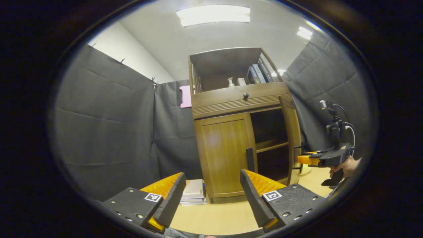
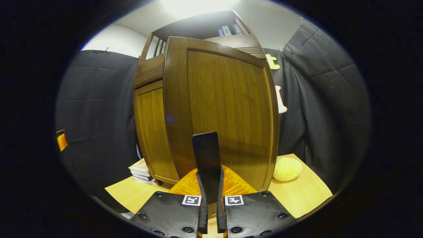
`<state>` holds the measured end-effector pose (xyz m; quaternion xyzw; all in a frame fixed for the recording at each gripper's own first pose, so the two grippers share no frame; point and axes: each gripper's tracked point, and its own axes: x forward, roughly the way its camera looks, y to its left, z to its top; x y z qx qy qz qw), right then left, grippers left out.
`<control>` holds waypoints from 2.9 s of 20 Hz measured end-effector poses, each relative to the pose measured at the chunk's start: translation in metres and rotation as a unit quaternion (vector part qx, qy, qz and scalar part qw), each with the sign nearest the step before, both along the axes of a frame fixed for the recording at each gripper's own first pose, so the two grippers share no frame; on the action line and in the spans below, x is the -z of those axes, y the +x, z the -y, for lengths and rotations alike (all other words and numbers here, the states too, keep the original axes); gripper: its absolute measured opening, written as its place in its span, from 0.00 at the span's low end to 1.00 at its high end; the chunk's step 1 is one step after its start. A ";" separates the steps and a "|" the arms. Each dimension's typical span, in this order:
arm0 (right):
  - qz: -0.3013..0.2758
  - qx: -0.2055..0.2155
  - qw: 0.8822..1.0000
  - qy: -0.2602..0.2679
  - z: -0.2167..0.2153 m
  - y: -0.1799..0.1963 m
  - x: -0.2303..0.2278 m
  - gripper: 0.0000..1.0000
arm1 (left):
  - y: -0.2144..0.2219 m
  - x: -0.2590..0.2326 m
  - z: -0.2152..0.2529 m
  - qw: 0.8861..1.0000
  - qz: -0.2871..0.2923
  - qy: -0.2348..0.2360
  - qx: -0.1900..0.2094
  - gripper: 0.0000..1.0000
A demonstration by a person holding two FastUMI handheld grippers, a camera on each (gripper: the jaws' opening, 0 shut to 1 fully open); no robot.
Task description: Open the right door of the double-door shoe cabinet with the right hand, and open the left door with the left hand.
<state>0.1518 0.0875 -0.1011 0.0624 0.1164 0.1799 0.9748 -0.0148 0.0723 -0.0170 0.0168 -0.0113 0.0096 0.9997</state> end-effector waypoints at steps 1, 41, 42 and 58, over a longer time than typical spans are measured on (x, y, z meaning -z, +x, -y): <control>-0.001 0.001 1.000 0.000 0.005 -0.003 0.000 0.12 | 0.001 -0.001 0.002 1.000 0.001 -0.001 0.005 0.96; -0.008 0.079 0.997 -0.016 0.186 -0.016 0.018 0.04 | 0.037 -0.002 0.069 0.994 0.002 0.004 0.111 0.96; -0.008 0.081 0.996 -0.018 0.187 -0.017 0.019 0.05 | 0.040 -0.002 0.067 0.994 0.002 0.001 0.111 0.96; 0.040 0.168 0.984 -0.031 0.215 -0.085 -0.028 0.71 | 0.134 0.020 0.059 0.993 0.010 -0.025 0.112 0.96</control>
